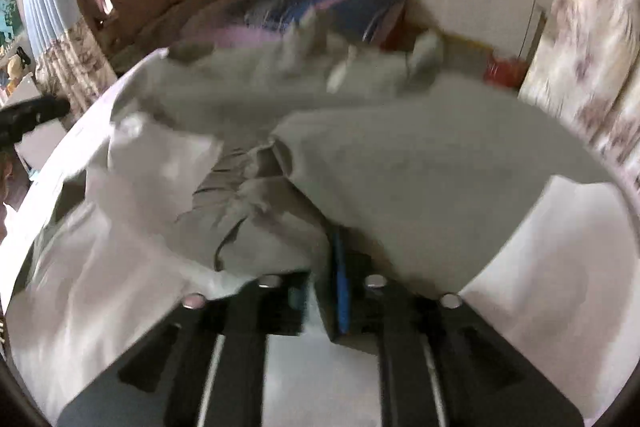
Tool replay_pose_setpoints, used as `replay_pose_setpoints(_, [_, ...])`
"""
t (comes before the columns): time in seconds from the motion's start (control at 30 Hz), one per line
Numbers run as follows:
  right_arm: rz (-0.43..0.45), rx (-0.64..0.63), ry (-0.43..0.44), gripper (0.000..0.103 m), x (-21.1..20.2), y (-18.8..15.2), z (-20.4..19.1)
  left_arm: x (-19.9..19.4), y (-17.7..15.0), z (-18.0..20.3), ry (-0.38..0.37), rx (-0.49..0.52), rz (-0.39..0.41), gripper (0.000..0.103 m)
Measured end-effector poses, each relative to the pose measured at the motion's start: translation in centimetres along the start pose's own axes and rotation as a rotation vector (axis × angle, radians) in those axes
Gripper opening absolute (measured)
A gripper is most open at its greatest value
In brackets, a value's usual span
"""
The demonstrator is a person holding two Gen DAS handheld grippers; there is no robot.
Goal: Fold large clothes
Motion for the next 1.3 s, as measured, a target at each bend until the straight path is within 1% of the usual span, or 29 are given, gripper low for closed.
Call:
replay_pose_setpoints(0.03, [-0.011, 0.011, 0.012, 0.030, -0.6, -0.2, 0.2, 0.0, 0.0, 0.3, 0.001, 0.008, -0.002, 0.100])
replay_pose_setpoints(0.07, [-0.015, 0.015, 0.021, 0.047, -1.5, -0.2, 0.5, 0.0, 0.0, 0.5, 0.000, 0.012, -0.002, 0.100])
replay_pose_setpoints(0.1, [-0.006, 0.004, 0.025, 0.058, -3.2, 0.1, 0.6, 0.0, 0.0, 0.9, -0.006, 0.015, -0.004, 0.100])
replay_pose_setpoints(0.13, [0.018, -0.010, 0.019, 0.079, -4.7, 0.4, 0.9, -0.1, 0.3, 1.6, -0.019, 0.017, -0.005, 0.100])
replay_pose_setpoints(0.17, [0.043, -0.019, 0.012, 0.085, -5.7, 0.7, 1.1, -0.2, 0.3, 2.1, -0.029, 0.017, -0.003, 0.100])
replay_pose_setpoints(0.2, [0.094, -0.022, 0.003, 0.085, -8.2, 1.3, 1.9, -0.3, 0.5, 2.8, -0.043, 0.018, -0.002, 0.100])
replay_pose_setpoints(0.27, [0.150, 0.009, -0.027, 0.086, -11.0, 1.7, 4.2, -0.4, 0.6, 4.6, -0.079, 0.028, -0.001, 0.100])
replay_pose_setpoints(0.3, [0.182, 0.030, -0.075, 0.086, -12.3, 2.0, 6.2, -0.3, 0.7, 5.9, -0.098, 0.039, -0.007, 0.100])
replay_pose_setpoints(0.33, [0.201, 0.047, -0.131, 0.087, -12.6, 2.3, 7.9, -0.1, 0.6, 7.1, -0.117, 0.047, -0.016, 0.100])
replay_pose_setpoints(0.37, [0.217, 0.065, -0.211, 0.087, -13.4, 2.2, 9.9, 0.0, 0.5, 7.9, -0.131, 0.054, -0.023, 0.100])
replay_pose_setpoints(0.4, [0.237, 0.085, -0.344, 0.087, -14.2, 1.7, 12.9, 0.3, 0.4, 9.2, -0.149, 0.063, -0.032, 0.100])
replay_pose_setpoints(0.47, [0.255, 0.083, -0.524, 0.087, -14.7, 0.6, 16.4, 0.9, 0.1, 11.9, -0.185, 0.075, -0.053, 0.100])
replay_pose_setpoints(0.5, [0.253, 0.079, -0.580, 0.088, -14.6, 0.0, 17.5, 1.2, 0.0, 13.0, -0.203, 0.079, -0.064, 0.100])
replay_pose_setpoints(0.53, [0.246, 0.082, -0.614, 0.092, -14.3, -0.6, 18.3, 1.6, -0.3, 14.6, -0.235, 0.082, -0.080, 0.100])
replay_pose_setpoints(0.57, [0.230, 0.102, -0.627, 0.092, -14.0, -1.4, 19.4, 1.8, -0.6, 15.7, -0.256, 0.084, -0.090, 0.100])
replay_pose_setpoints(0.6, [0.227, 0.127, -0.614, 0.092, -13.6, -1.8, 19.7, 2.2, -0.8, 17.1, -0.282, 0.088, -0.105, 0.100])
replay_pose_setpoints(0.7, [0.252, 0.237, -0.562, 0.092, -13.5, -3.4, 21.1, 3.3, -1.5, 20.3, -0.322, 0.100, -0.145, 0.100])
replay_pose_setpoints(0.73, [0.249, 0.246, -0.558, 0.092, -13.4, -3.6, 21.2, 3.6, -1.8, 21.0, -0.330, 0.103, -0.153, 0.099])
replay_pose_setpoints(0.8, [0.239, 0.238, -0.549, 0.092, -12.8, -4.2, 21.2, 4.3, -2.2, 22.6, -0.347, 0.113, -0.172, 0.077])
replay_pose_setpoints(0.83, [0.240, 0.232, -0.549, 0.092, -12.7, -4.4, 20.8, 4.7, -2.4, 23.3, -0.372, 0.114, -0.191, 0.051])
replay_pose_setpoints(0.87, [0.240, 0.228, -0.547, 0.092, -12.5, -4.6, 20.6, 5.1, -2.6, 23.7, -0.373, 0.115, -0.206, 0.042])
replay_pose_setpoints(0.93, [0.245, 0.228, -0.537, 0.092, -12.8, -4.9, 20.6, 5.1, -2.1, 24.0, -0.370, 0.118, -0.185, 0.032])
replay_pose_setpoints(1.0, [0.274, 0.231, -0.532, 0.092, -13.4, -4.6, 20.0, 4.3, -1.0, 23.7, -0.381, 0.102, -0.146, 0.028])
replay_pose_setpoints(1.1, [0.338, 0.232, -0.516, 0.092, -14.9, -3.3, 19.0, 1.0, 3.2, 21.7, -0.385, 0.067, -0.008, 0.028])
replay_pose_setpoints(1.2, [0.368, 0.228, -0.485, 0.092, -15.3, -1.4, 17.7, -1.3, 6.6, 19.5, -0.387, 0.032, 0.066, 0.028])
replay_pose_setpoints(1.23, [0.374, 0.225, -0.476, 0.092, -15.3, -0.9, 17.2, -2.2, 7.6, 18.1, -0.379, 0.020, 0.093, 0.028])
replay_pose_setpoints(1.3, [0.386, 0.208, -0.452, 0.092, -14.9, 0.1, 15.8, -3.4, 8.5, 15.5, -0.333, 0.011, 0.136, 0.028])
Point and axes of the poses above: each gripper's, at about its wrist camera, not at the fingertips, and x roughly the way its jaws point, z to its right, y to its top, the point moved 4 cm from there along x, roughly the way its jaws point, and after that the axes turned 10 degrees about z, right-handed, at the moved point
